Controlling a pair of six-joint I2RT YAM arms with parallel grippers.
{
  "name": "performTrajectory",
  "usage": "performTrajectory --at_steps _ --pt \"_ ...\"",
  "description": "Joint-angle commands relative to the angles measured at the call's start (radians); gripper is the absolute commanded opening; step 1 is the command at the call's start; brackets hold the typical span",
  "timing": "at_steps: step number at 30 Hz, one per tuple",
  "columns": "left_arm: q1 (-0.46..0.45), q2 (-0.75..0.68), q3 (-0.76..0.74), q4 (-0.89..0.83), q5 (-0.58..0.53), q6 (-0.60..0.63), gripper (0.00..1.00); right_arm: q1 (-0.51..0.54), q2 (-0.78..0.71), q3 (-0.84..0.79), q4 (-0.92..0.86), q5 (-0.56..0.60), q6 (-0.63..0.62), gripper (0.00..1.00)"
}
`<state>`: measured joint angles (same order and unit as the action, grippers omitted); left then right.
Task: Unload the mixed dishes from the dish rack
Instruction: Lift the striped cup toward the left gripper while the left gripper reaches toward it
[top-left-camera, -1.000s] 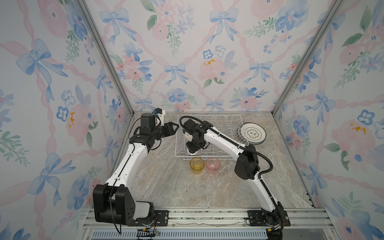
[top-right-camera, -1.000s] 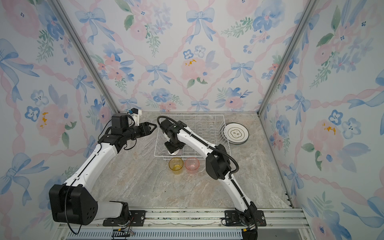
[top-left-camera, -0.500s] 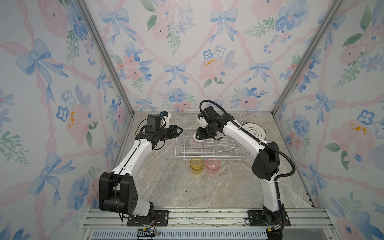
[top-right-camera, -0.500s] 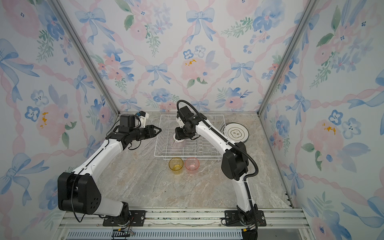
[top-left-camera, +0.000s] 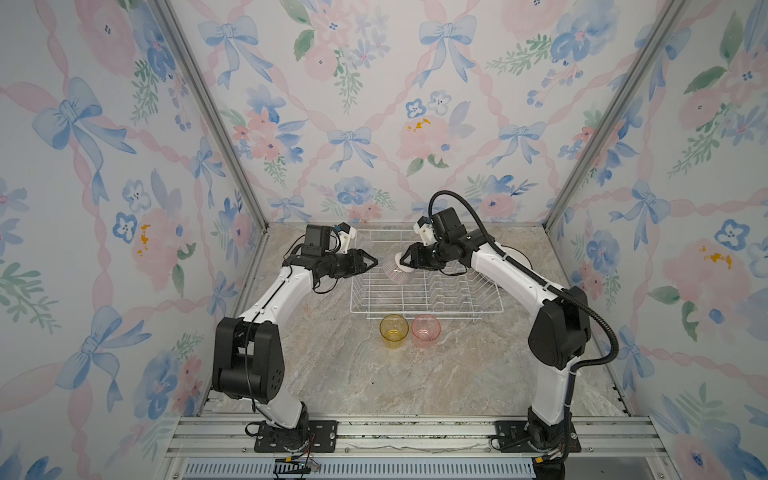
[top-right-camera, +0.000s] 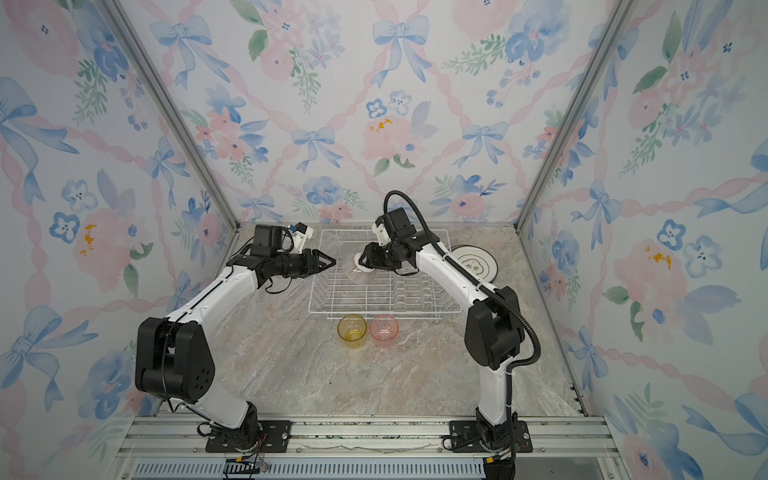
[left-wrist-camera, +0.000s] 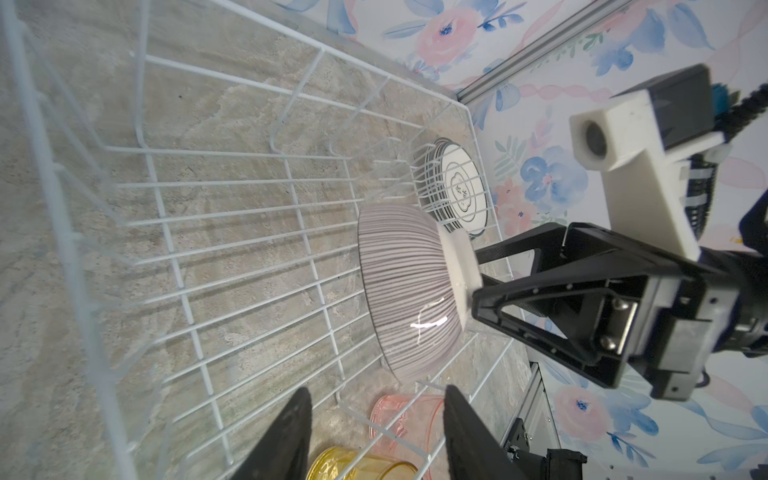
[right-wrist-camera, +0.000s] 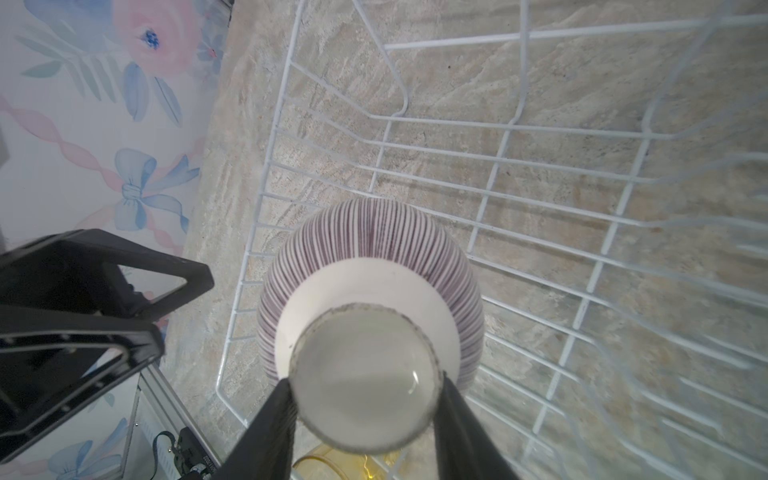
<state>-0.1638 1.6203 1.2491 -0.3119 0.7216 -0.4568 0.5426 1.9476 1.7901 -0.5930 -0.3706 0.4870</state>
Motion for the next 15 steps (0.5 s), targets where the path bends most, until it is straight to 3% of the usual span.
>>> performTrajectory --at_steps 1,8,15 --pt "-0.013 0.019 0.033 0.008 0.066 -0.017 0.51 -0.011 -0.059 -0.023 0.155 -0.091 0.069 0.3" --pt "-0.016 0.008 0.002 0.157 0.109 -0.11 0.51 -0.025 -0.071 -0.083 0.297 -0.167 0.177 0.29" --pt "-0.015 -0.017 -0.094 0.416 0.172 -0.279 0.5 -0.042 -0.081 -0.168 0.473 -0.236 0.305 0.28"
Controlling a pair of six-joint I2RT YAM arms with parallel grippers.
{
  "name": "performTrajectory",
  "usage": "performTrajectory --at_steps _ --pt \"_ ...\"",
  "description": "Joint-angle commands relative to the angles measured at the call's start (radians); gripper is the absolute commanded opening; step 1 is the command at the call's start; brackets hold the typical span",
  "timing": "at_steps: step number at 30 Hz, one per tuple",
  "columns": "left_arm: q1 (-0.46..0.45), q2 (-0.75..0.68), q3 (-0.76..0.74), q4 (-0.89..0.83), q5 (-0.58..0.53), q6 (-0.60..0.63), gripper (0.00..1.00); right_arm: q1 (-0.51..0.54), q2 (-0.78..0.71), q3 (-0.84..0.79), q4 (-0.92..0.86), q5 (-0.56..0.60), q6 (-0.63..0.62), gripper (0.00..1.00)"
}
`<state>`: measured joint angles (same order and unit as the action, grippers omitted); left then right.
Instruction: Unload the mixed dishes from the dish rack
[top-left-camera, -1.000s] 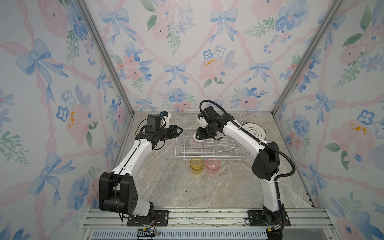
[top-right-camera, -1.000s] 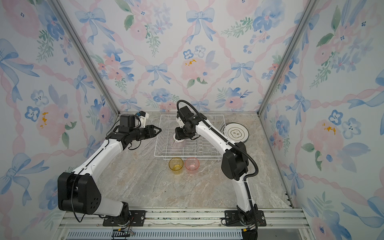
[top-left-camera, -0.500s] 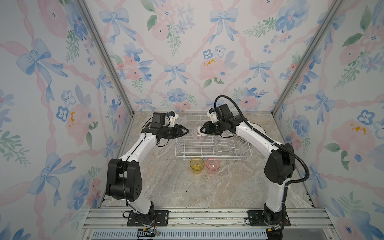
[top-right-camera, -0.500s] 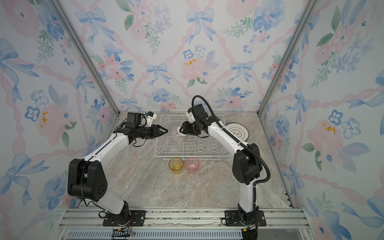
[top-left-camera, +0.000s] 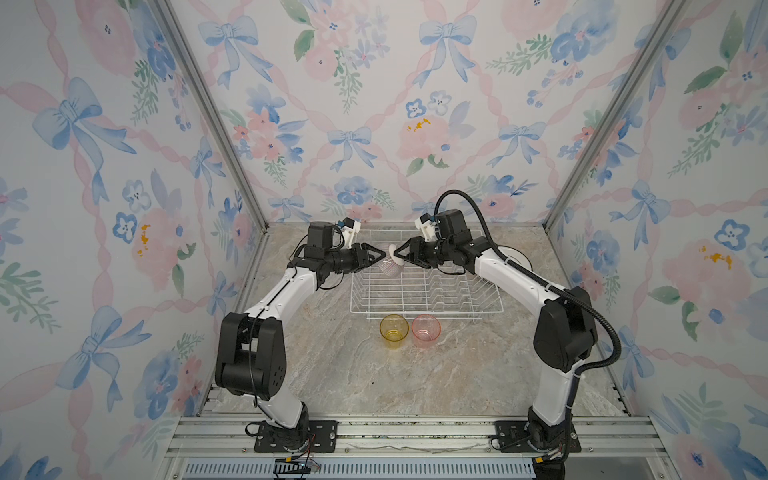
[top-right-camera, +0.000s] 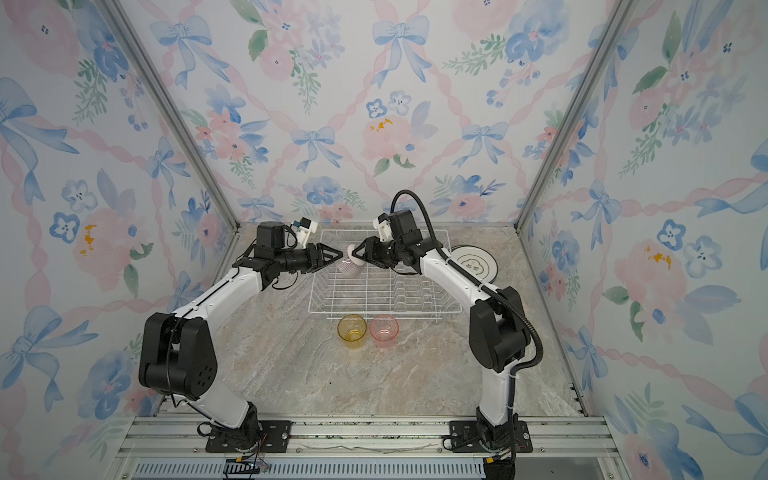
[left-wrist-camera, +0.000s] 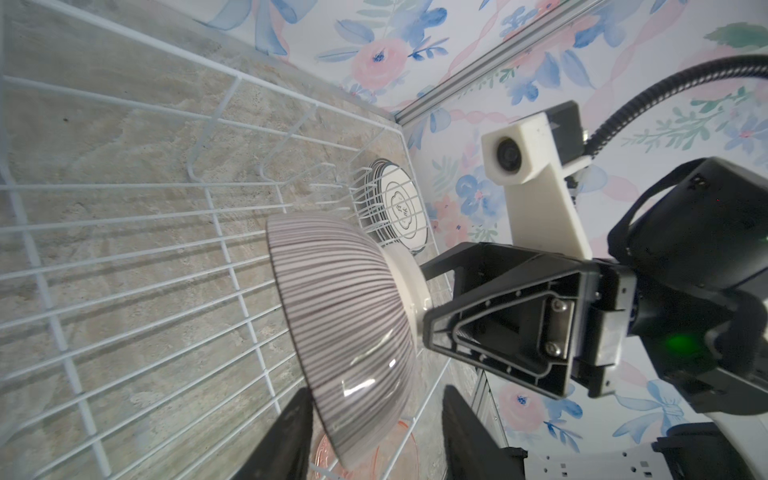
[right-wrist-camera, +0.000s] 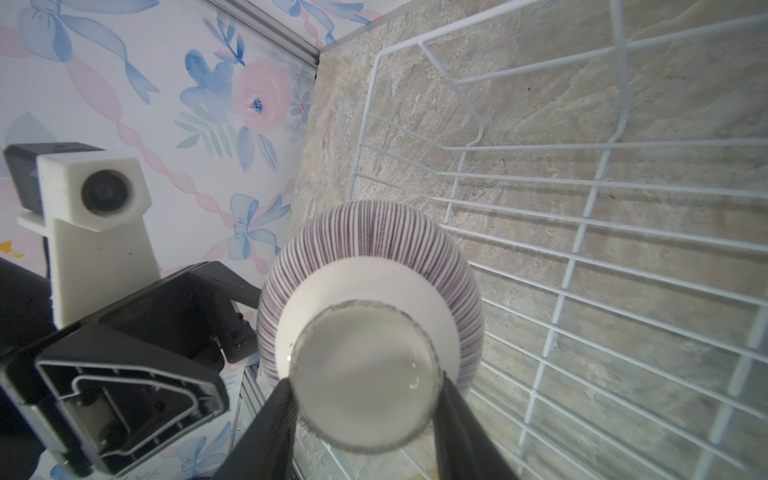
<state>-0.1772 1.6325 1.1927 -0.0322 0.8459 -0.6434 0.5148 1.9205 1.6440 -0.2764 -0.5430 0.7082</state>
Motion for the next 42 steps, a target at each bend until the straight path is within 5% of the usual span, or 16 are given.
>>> performTrajectory --at_steps 1,5,19,23,27,31,37,42 --pt "-0.002 -0.032 -0.042 0.15 0.046 -0.099 0.49 -0.015 -0.055 -0.026 0.167 -0.064 0.092 0.28" --pt "-0.002 -0.042 -0.047 0.156 0.057 -0.098 0.45 -0.015 -0.055 -0.033 0.189 -0.072 0.108 0.28" --pt "-0.001 -0.052 -0.063 0.236 0.053 -0.137 0.06 -0.004 -0.029 -0.056 0.276 -0.116 0.183 0.27" --pt "-0.001 -0.042 -0.064 0.239 0.025 -0.126 0.03 0.002 -0.02 -0.051 0.259 -0.101 0.18 0.26" --pt "-0.02 -0.01 0.002 0.201 0.003 -0.142 0.01 -0.011 -0.001 0.055 0.088 -0.043 0.099 0.26" --pt "-0.058 0.026 0.138 -0.034 -0.097 0.079 0.01 -0.016 0.031 0.174 -0.201 0.087 -0.158 0.26" --pt "-0.086 -0.004 0.117 -0.052 -0.162 0.112 0.02 -0.001 0.095 0.361 -0.574 0.249 -0.387 0.28" --pt "-0.094 -0.033 0.104 -0.113 -0.246 0.142 0.02 0.018 0.114 0.373 -0.688 0.295 -0.45 0.26"
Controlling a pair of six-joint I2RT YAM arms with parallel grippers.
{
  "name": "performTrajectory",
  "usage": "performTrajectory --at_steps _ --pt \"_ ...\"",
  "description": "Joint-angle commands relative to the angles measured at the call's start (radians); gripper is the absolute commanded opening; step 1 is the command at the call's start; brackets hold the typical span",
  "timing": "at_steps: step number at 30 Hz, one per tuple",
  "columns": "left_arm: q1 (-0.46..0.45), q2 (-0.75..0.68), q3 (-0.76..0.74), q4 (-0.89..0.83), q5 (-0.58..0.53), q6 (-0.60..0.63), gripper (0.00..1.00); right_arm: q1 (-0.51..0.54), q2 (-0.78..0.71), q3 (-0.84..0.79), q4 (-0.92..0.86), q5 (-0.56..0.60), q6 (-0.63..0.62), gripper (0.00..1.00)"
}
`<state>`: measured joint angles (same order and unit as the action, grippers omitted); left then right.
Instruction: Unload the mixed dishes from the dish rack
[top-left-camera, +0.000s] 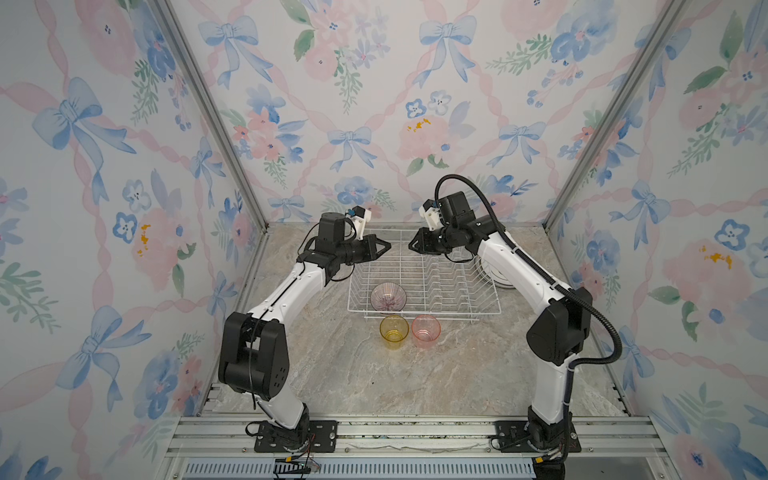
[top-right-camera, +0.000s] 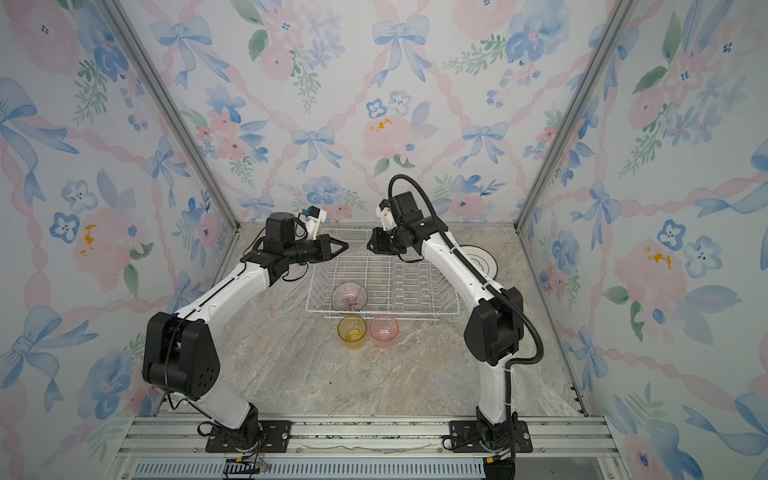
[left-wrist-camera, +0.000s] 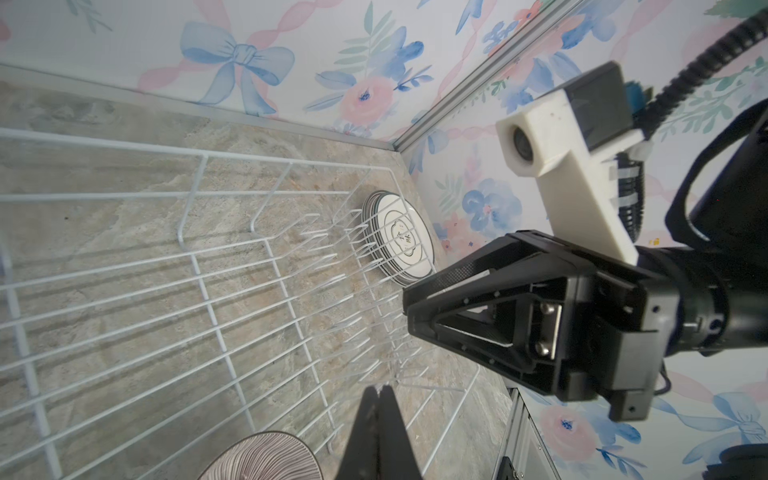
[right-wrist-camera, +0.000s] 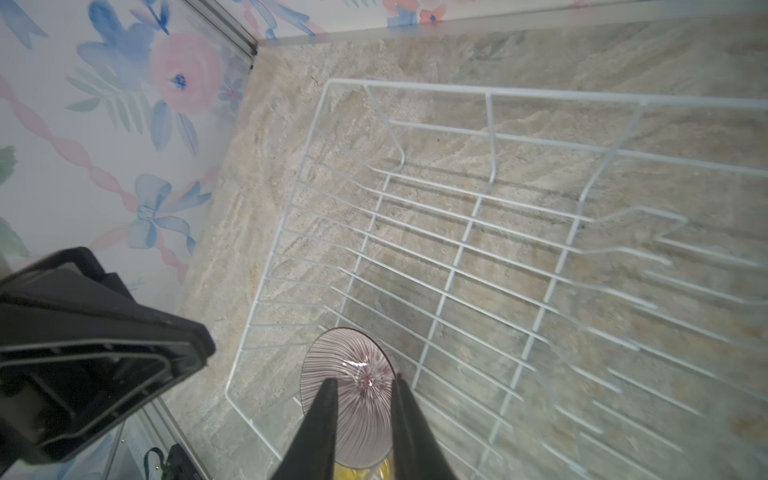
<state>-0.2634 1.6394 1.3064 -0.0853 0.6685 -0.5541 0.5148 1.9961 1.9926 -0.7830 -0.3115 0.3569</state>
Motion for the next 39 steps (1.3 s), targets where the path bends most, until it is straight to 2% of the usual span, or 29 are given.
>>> performTrajectory --at_steps 1,10,16,22,32,39 --pt "-0.011 -0.048 -0.009 -0.074 -0.094 0.065 0.03 0.028 0.042 0.023 -0.195 0.071 -0.107 0.26" --pt "-0.02 -0.076 -0.004 -0.16 -0.278 0.127 0.06 0.082 0.094 0.007 -0.255 0.07 -0.132 0.34" --pt "-0.02 -0.084 -0.002 -0.175 -0.316 0.148 0.07 0.098 0.129 0.012 -0.263 0.054 -0.125 0.35" --pt "-0.016 -0.085 -0.005 -0.183 -0.322 0.157 0.07 0.113 0.163 0.021 -0.266 0.05 -0.11 0.46" --pt "0.007 -0.1 -0.031 -0.182 -0.301 0.162 0.07 0.142 0.231 0.063 -0.272 0.049 -0.09 0.44" --pt "0.032 -0.12 -0.057 -0.182 -0.281 0.166 0.07 0.169 0.3 0.128 -0.298 0.065 -0.083 0.38"
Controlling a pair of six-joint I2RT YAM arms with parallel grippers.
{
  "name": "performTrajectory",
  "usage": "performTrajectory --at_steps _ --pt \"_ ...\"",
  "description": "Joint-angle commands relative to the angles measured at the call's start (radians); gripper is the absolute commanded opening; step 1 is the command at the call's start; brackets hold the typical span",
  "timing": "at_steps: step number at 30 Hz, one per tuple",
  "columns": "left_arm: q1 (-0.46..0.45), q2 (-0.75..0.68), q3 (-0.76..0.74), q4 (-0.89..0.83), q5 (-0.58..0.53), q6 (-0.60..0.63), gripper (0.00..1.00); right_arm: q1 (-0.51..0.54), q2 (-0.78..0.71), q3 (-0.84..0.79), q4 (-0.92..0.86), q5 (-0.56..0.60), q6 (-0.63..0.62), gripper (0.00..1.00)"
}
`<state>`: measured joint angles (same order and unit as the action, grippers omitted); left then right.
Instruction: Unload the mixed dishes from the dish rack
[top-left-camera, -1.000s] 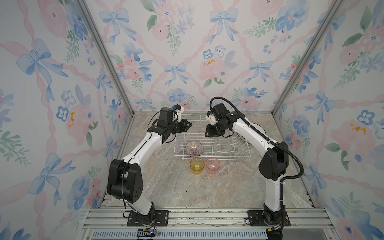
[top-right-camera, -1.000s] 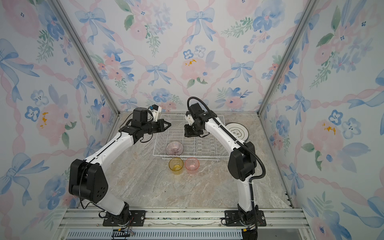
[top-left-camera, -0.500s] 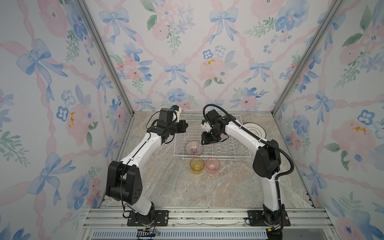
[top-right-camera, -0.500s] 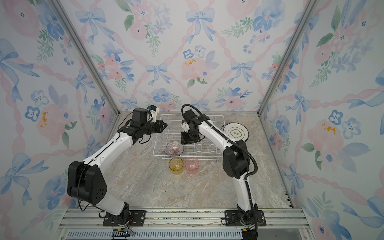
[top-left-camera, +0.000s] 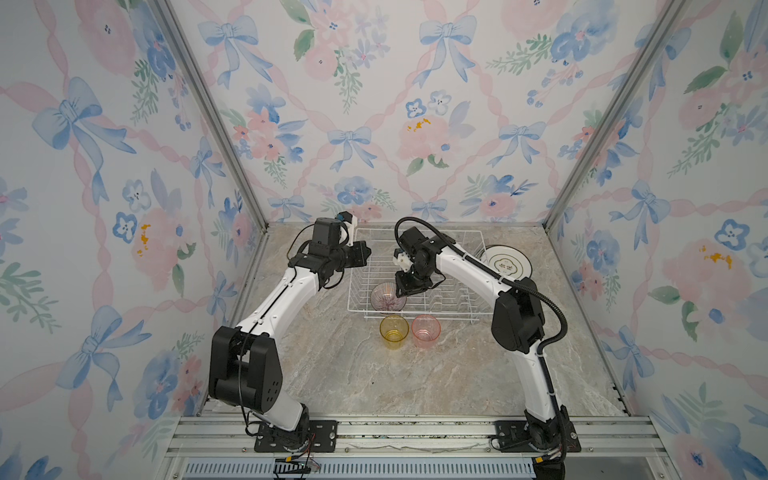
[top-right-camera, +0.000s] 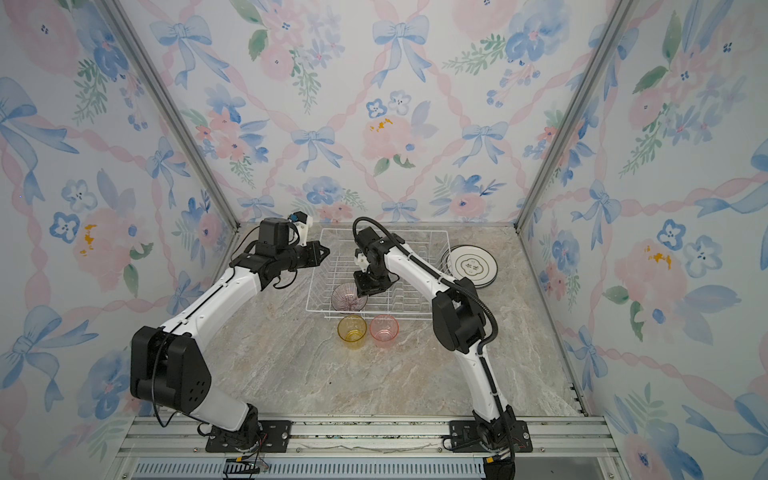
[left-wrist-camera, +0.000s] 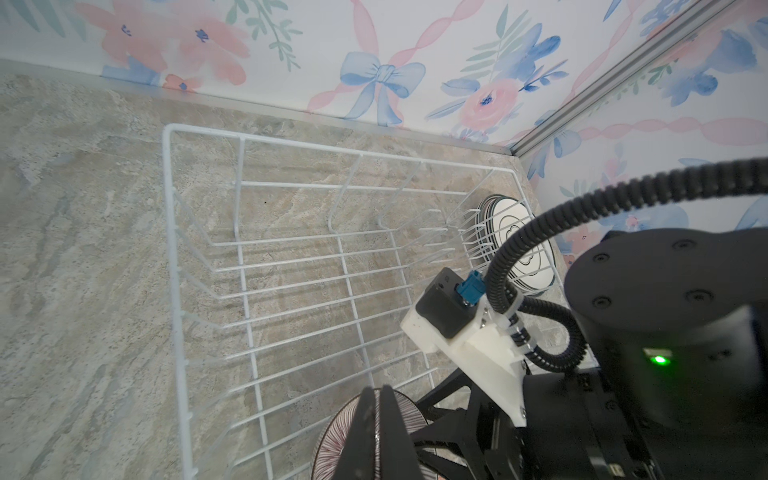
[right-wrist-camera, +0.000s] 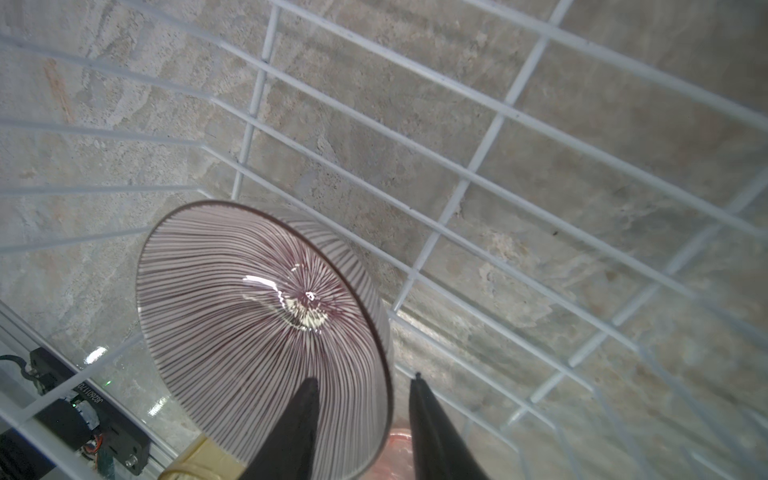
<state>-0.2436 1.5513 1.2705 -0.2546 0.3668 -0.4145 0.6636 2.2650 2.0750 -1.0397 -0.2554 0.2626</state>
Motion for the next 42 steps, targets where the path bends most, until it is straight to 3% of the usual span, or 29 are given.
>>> performTrajectory --at_steps 1,5,14,23,35,42 --pt "0.015 -0.034 -0.025 -0.012 0.023 0.028 0.07 0.025 0.038 0.055 -0.046 0.013 0.012 0.37" --pt "0.025 -0.042 -0.034 -0.013 0.033 0.031 0.07 0.037 0.05 0.064 -0.049 0.046 0.017 0.31" --pt "0.043 -0.047 -0.046 -0.013 0.055 0.039 0.08 0.046 0.038 0.033 -0.03 0.12 0.018 0.0" --pt "0.049 -0.037 -0.049 -0.012 0.066 0.048 0.08 0.045 0.005 0.049 0.004 0.163 0.015 0.0" --pt "0.05 -0.043 -0.072 -0.014 0.05 0.06 0.08 -0.044 -0.058 0.142 0.023 0.059 0.071 0.0" --pt "0.039 -0.051 -0.083 -0.013 0.007 0.078 0.08 -0.083 -0.204 0.125 -0.085 0.135 0.023 0.0"
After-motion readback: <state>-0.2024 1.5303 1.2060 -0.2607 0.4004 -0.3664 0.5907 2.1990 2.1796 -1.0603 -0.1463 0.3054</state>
